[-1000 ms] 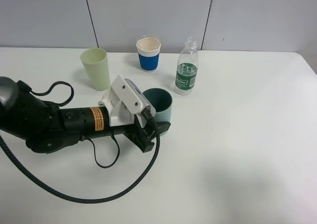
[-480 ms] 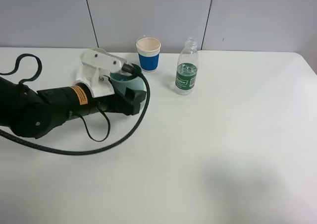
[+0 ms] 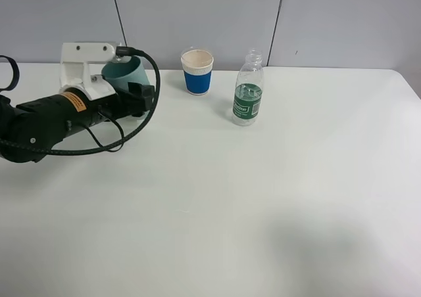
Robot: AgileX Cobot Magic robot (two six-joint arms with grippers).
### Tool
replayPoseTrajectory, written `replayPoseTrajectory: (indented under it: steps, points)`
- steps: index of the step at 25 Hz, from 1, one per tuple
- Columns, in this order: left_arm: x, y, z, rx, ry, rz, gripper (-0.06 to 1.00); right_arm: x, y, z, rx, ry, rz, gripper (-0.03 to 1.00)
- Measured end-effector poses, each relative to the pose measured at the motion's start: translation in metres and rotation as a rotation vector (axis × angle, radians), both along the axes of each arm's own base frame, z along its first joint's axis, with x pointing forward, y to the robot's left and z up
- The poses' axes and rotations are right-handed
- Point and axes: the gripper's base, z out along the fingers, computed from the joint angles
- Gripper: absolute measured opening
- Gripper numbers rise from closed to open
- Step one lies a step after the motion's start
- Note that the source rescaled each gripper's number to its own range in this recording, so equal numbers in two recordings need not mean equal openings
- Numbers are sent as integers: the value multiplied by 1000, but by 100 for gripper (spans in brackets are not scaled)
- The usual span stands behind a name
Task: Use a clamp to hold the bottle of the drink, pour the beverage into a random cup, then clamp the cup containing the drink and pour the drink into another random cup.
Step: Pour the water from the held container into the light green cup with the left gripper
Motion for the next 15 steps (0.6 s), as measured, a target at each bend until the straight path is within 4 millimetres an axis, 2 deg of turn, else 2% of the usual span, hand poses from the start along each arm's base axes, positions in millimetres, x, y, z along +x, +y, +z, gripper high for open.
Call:
replayPoseTrajectory:
  steps: [3,15]
  points:
    - [2,6,0,-3,-1,22,0,0,0,0,0,0,0,100]
    - [-4,7,12,39,35,6,0,0,0,0,0,0,0,100]
